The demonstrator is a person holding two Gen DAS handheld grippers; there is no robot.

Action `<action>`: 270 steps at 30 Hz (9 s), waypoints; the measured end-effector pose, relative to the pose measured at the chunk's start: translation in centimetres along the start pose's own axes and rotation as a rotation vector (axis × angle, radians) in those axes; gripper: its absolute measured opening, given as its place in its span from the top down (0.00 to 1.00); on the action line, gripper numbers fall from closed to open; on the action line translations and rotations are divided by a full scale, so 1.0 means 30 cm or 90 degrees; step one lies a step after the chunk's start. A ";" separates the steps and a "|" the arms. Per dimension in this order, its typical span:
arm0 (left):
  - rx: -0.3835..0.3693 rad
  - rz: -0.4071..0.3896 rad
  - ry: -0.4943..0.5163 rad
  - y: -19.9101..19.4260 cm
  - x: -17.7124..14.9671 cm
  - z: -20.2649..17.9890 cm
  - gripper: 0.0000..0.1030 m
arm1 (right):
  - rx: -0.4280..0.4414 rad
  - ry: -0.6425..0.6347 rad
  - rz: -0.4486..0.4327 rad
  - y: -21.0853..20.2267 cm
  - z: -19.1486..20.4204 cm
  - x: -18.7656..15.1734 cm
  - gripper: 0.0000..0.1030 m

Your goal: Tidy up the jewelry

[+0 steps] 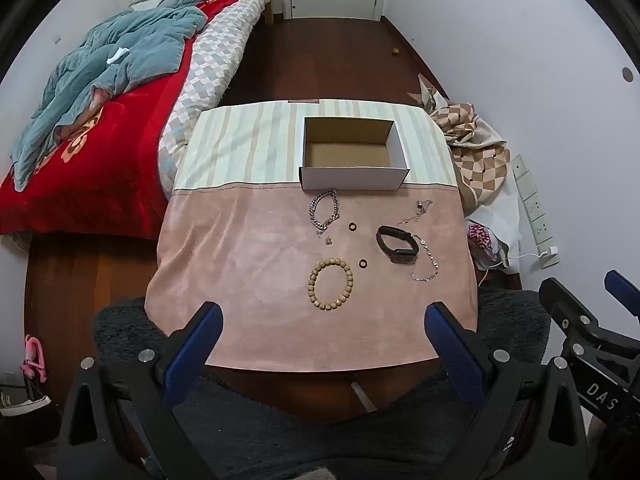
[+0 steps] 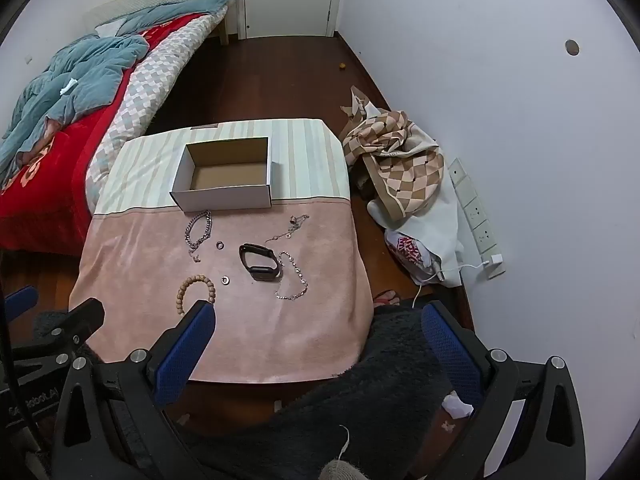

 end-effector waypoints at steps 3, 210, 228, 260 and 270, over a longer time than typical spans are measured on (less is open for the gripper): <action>-0.001 -0.004 0.001 -0.005 0.003 0.004 0.00 | -0.002 -0.001 0.002 -0.004 -0.001 -0.002 0.00; 0.047 -0.031 -0.017 0.718 0.623 0.055 0.01 | 0.123 -0.027 0.070 0.979 0.179 0.493 0.04; 0.047 -0.108 -0.019 0.461 0.555 0.094 0.01 | 0.078 -0.018 0.003 0.715 0.128 0.482 0.04; 0.048 -0.202 -0.066 0.304 0.346 0.183 0.01 | 0.096 0.043 -0.108 0.411 0.094 0.281 0.01; 0.107 -0.062 -0.055 0.653 0.125 0.234 0.01 | 0.136 0.157 0.116 0.885 0.011 -0.138 0.21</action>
Point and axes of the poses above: each gripper's, at about its wrist camera, not at the fingertips, and y roughly the way its jaws point, z to its left, x to its top, the point moved 9 cm from there along y, roughly the way its jaws point, and after that the axes turned 14 degrees about -y, right-handed, at the moved point
